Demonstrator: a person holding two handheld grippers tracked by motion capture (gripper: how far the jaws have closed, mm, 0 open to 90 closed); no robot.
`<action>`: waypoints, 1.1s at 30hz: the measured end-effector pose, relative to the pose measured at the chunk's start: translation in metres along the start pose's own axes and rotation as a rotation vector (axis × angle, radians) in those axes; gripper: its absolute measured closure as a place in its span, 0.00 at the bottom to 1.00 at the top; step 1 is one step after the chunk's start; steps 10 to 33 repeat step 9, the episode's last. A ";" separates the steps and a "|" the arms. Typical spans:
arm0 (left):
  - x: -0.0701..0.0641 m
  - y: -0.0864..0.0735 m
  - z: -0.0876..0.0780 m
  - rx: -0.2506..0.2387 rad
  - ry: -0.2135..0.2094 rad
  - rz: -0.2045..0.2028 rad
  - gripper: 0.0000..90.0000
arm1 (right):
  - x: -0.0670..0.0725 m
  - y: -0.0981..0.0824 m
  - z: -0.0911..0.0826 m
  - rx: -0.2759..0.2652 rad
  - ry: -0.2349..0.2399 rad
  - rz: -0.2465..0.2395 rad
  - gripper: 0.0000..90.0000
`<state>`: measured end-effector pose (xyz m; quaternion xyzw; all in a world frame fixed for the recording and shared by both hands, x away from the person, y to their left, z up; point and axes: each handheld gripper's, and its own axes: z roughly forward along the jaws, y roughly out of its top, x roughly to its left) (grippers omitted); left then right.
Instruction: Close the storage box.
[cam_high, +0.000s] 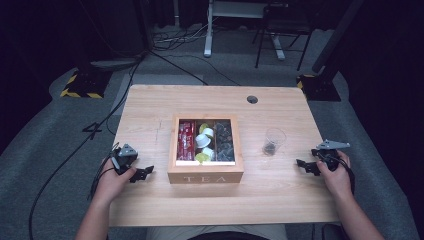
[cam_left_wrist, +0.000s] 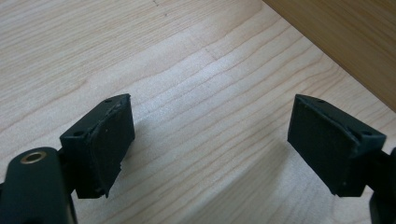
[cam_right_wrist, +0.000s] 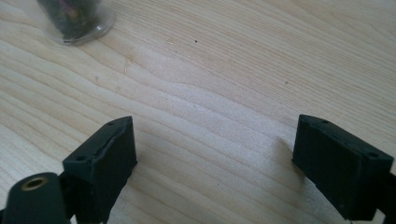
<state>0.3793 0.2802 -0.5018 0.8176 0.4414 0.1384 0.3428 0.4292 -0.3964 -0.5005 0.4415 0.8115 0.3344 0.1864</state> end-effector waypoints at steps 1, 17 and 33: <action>0.000 0.000 0.001 -0.007 0.001 -0.002 0.16 | 0.000 0.000 0.000 0.001 -0.001 0.002 0.14; -0.004 0.000 0.005 0.009 0.021 0.046 0.10 | 0.000 0.000 0.001 0.004 -0.004 0.004 0.12; -0.004 0.000 0.005 0.009 0.021 0.046 0.10 | 0.000 0.000 0.001 0.004 -0.004 0.004 0.12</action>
